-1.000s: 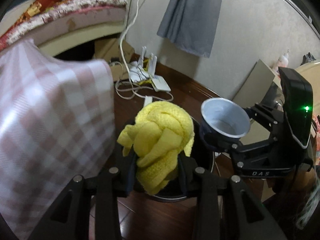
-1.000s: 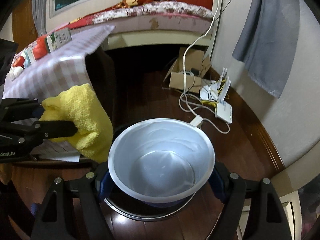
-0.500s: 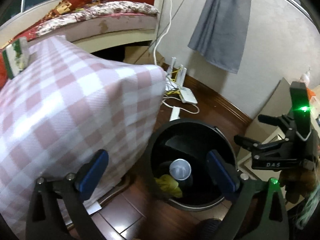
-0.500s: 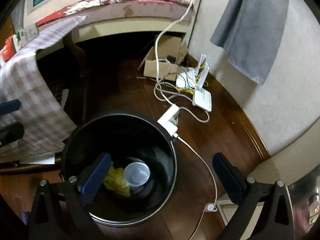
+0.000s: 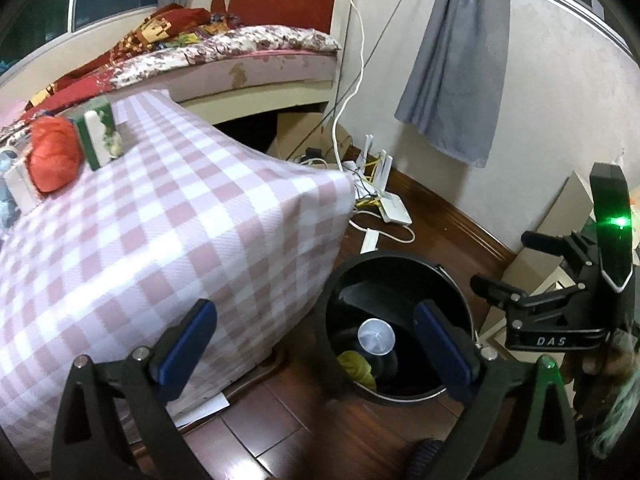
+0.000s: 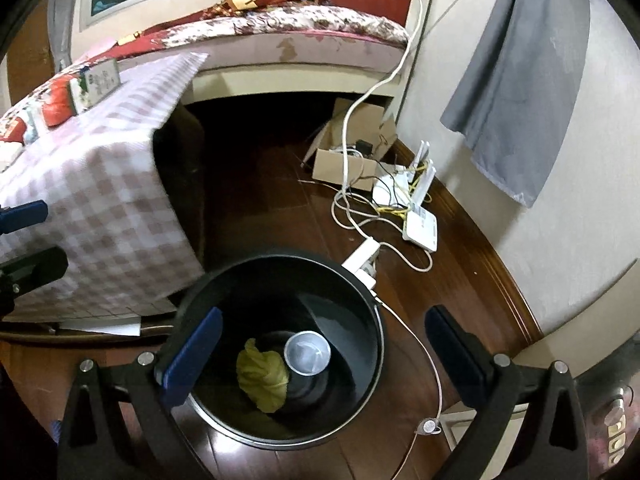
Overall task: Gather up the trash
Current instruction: 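Move both tools back over the table toward the remaining trash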
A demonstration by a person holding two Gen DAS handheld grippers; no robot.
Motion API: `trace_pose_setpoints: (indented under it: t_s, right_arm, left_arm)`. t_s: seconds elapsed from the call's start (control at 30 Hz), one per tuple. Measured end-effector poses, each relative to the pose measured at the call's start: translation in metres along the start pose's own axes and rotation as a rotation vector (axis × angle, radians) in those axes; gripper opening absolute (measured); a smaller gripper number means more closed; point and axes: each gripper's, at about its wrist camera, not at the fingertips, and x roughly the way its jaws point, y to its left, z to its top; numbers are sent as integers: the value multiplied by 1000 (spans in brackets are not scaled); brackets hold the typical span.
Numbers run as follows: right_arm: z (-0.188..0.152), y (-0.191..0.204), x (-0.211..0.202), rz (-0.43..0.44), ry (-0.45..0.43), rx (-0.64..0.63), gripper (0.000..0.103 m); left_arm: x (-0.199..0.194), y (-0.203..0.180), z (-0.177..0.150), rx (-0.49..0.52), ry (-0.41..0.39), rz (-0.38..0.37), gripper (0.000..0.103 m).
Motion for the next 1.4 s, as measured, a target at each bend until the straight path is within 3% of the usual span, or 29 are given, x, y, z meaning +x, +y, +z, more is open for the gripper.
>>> trace_pose_setpoints:
  t_s: [0.33, 0.67, 1.1, 1.4]
  right_arm:
    - [13, 21, -37, 15, -70, -29, 102]
    - [32, 64, -55, 80, -115, -85, 102]
    - [81, 148, -57, 248, -193, -119, 102]
    - [116, 204, -50, 305, -220, -143, 102]
  left_arm:
    - [-38, 12, -2, -25, -52, 53, 100]
    - [-69, 51, -2, -83, -104, 125, 100]
    - [-107, 133, -16, -196, -155, 289, 101]
    - [-113, 209, -16, -315, -138, 409, 100]
